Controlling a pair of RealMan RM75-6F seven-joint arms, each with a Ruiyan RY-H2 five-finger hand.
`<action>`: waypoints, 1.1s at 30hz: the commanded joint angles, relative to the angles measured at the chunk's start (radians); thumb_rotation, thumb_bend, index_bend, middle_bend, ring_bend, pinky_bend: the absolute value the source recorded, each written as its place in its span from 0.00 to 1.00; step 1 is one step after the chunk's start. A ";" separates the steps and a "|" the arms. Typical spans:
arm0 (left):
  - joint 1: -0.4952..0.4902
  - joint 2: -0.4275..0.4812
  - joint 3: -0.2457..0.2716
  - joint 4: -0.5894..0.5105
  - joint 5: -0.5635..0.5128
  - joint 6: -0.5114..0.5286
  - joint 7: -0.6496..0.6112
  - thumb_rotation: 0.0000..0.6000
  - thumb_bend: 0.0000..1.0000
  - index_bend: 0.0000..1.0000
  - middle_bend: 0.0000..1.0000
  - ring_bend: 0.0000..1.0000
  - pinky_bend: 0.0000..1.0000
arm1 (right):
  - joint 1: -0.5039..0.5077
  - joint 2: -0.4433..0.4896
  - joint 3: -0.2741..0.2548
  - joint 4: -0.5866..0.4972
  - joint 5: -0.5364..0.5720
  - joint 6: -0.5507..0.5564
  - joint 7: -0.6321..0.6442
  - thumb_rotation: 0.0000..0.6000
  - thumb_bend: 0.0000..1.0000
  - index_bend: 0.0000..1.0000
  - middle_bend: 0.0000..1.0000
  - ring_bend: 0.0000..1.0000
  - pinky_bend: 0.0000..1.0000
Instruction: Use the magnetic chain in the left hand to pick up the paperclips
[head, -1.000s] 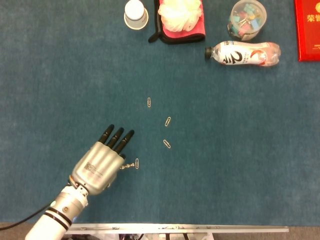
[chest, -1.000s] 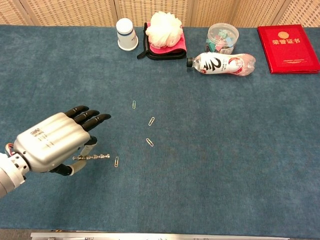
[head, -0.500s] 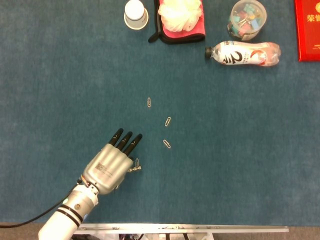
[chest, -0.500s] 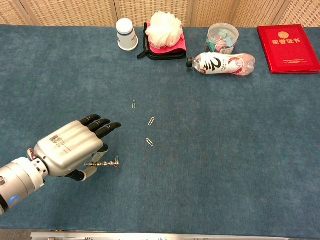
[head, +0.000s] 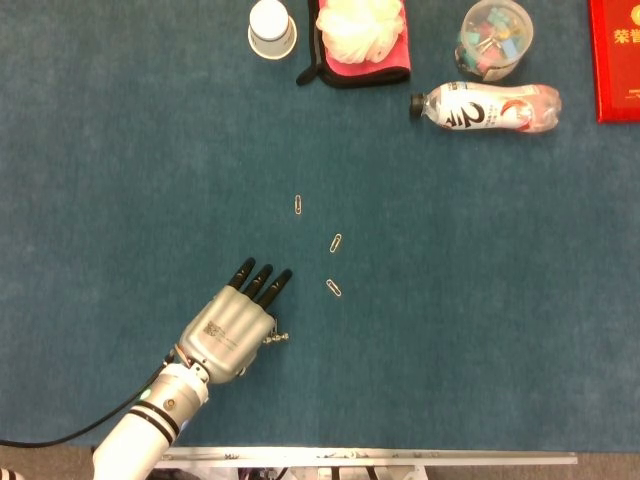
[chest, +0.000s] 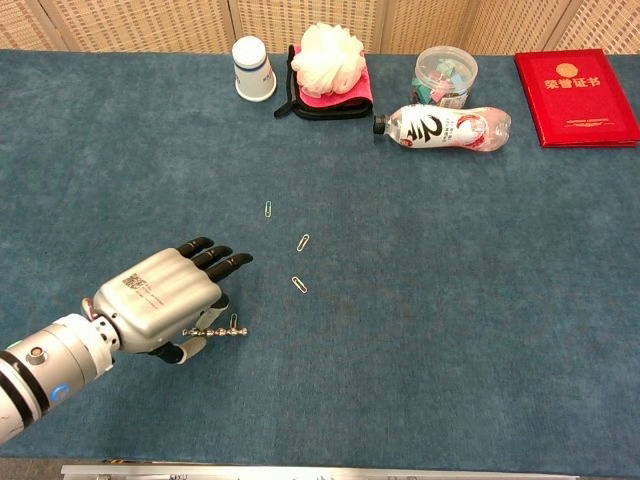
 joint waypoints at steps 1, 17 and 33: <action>-0.002 -0.002 -0.006 0.004 -0.007 0.008 -0.004 1.00 0.37 0.65 0.00 0.00 0.06 | 0.000 0.000 0.000 0.000 -0.001 -0.001 -0.001 1.00 0.00 0.03 0.08 0.06 0.33; -0.018 -0.011 0.002 0.030 -0.046 0.033 -0.006 1.00 0.37 0.65 0.00 0.00 0.06 | 0.004 -0.004 -0.004 0.002 -0.009 -0.012 -0.010 1.00 0.00 0.03 0.08 0.06 0.33; -0.018 0.009 0.026 0.007 -0.028 0.062 -0.015 1.00 0.37 0.66 0.00 0.00 0.06 | 0.006 -0.005 -0.003 0.000 -0.010 -0.017 -0.015 1.00 0.00 0.03 0.08 0.06 0.33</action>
